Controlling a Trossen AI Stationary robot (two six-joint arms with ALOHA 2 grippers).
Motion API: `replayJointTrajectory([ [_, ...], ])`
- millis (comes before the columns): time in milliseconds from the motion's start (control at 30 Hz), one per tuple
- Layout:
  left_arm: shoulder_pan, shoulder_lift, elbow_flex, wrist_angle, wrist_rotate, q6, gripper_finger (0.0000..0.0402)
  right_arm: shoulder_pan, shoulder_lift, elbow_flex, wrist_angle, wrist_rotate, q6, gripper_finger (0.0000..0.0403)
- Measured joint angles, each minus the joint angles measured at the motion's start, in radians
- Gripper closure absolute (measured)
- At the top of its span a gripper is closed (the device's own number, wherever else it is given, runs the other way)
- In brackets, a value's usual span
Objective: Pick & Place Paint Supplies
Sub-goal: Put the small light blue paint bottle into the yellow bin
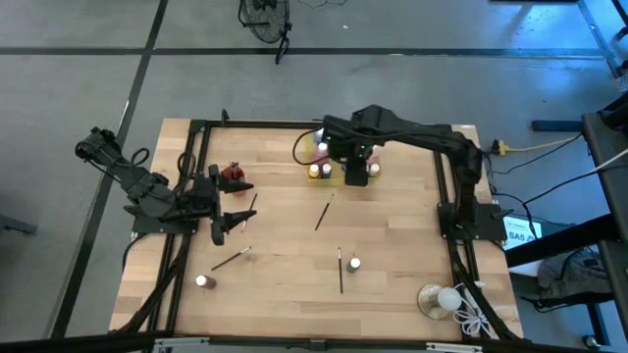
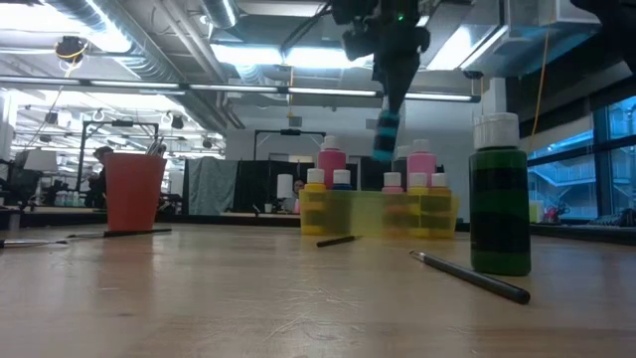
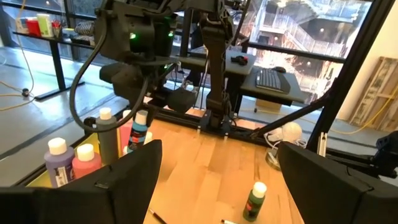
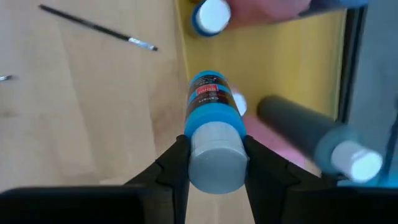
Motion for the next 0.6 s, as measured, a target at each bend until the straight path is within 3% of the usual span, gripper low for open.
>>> replayJointTrajectory([
  [600,0.0,0.0,0.0,-0.02,0.0,-0.014,0.0084,-0.035,0.104,0.0,0.097,0.006,-0.045,0.0286],
])
